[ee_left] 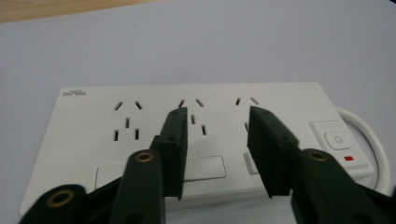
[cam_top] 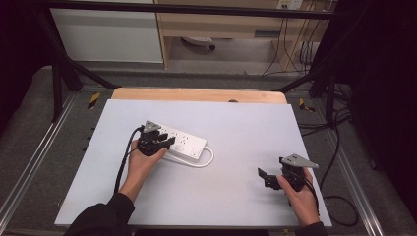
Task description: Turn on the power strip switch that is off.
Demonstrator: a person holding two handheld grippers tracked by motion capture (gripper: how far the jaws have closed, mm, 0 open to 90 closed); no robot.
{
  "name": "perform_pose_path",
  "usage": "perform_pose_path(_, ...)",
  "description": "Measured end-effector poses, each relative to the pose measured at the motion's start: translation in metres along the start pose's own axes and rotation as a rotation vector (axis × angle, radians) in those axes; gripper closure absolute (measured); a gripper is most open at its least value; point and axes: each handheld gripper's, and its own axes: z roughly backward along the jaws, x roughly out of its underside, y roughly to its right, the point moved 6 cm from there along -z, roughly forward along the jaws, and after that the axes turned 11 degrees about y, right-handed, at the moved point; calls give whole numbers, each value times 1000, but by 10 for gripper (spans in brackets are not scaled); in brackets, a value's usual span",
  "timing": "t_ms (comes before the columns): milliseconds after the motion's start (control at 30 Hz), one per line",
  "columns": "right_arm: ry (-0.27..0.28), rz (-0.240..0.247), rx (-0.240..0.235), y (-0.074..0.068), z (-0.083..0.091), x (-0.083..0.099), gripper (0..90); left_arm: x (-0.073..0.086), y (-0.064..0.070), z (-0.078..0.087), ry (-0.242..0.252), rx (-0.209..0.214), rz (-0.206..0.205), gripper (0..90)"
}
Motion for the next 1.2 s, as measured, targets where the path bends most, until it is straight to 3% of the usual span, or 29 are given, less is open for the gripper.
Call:
perform_pose_path(33, 0, 0, 0, 0, 0, 0, 35, 0, 0, 0, 3, -1, 5, 580)
perform_pose_path(133, -1, -2, -1, 0, 0, 0, 36, -2, -1, 1, 11, -3, 15, 456)
perform_pose_path(233, -1, -3, 0, 0, 0, 0, 35, -4, -1, 1, 28, -1, 24, 391)
perform_pose_path(267, -1, -4, 0, 0, 0, 0, 35, -4, -1, 2, 27, -4, 26, 307)
perform_pose_path(300, -1, -4, 0, 0, 0, 0, 35, -5, -2, 2, 22, -4, 30, 307)
perform_pose_path(433, 0, -5, 0, 0, -1, 0, 35, -7, -2, 3, 21, -9, 41, 135)
perform_pose_path(700, 1, -10, -1, 0, -1, 0, 35, -15, -7, 9, 70, -17, 64, 113)
perform_pose_path(967, 2, -6, -1, 1, -1, 0, 34, -18, -13, 18, 70, -31, 72, 100)
perform_pose_path(1200, 0, -4, 1, 1, -1, 0, 34, -20, -14, 28, 66, -13, 70, 90)
